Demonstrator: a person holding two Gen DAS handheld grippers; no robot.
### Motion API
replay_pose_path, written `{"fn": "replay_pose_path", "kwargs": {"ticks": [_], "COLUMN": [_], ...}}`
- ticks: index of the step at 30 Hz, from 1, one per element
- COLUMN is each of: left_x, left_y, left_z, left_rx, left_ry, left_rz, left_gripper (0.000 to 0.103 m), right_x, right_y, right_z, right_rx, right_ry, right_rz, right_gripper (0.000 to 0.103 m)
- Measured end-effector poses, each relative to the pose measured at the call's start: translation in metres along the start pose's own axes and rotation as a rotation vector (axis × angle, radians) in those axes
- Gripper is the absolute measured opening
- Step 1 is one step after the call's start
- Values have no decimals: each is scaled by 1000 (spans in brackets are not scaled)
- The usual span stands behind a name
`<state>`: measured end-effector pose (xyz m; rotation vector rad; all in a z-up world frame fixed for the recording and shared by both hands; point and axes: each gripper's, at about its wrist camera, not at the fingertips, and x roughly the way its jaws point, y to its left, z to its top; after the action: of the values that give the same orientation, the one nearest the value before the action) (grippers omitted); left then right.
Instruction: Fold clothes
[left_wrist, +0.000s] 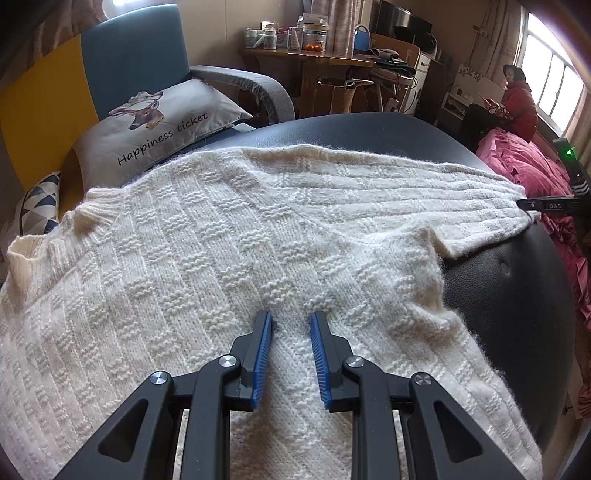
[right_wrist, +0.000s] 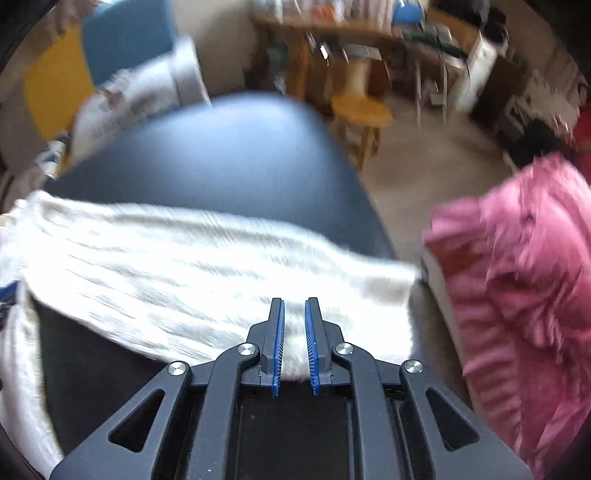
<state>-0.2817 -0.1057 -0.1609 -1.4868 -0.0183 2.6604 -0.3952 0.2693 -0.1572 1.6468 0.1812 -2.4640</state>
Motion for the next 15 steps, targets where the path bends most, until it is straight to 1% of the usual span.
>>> {"fn": "replay_pose_path", "kwargs": {"ticks": [2, 5, 7, 9, 11, 12, 15], "left_x": [0, -1, -1, -1, -3, -4, -11], "left_y": [1, 2, 2, 3, 5, 6, 11], "left_z": [-1, -2, -3, -4, -5, -5, -5], "left_rx": [-2, -9, -8, -9, -20, -30, -69], "left_ry": [-1, -2, -2, -11, -15, -16, -27], "left_rz": [0, -1, 1, -1, -8, -13, -37], "left_gripper": [22, 22, 22, 22, 22, 22, 22], "right_x": [-1, -6, -21, -39, -52, -54, -45], "right_y": [0, 8, 22, 43, 78, 98, 160], "right_z": [-4, -3, -2, 3, 6, 6, 5], "right_rx": [6, -10, -39, -69, -127, -166, -291], "right_ry": [-31, -6, -50, -112, -155, -161, -138], "right_rz": [-3, -34, -50, 28, 152, 202, 327], "right_gripper": [12, 12, 13, 13, 13, 13, 13]}}
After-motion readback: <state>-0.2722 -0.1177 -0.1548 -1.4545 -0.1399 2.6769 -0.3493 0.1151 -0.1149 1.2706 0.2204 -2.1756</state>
